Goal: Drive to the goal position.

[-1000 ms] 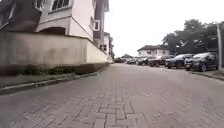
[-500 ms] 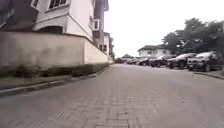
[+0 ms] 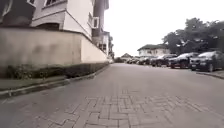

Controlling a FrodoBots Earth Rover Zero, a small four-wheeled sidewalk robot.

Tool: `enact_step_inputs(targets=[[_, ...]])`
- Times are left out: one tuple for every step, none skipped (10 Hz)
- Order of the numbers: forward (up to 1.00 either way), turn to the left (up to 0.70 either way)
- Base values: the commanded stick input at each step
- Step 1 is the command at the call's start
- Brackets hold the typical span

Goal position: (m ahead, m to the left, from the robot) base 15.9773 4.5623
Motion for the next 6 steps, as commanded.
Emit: enact_step_inputs(targets=[[0.70, 0.00], [0.70, 0.00], [0.70, 0.00], [0.70, 0.00], [0.70, 0.00], [0.70, 0.00]])
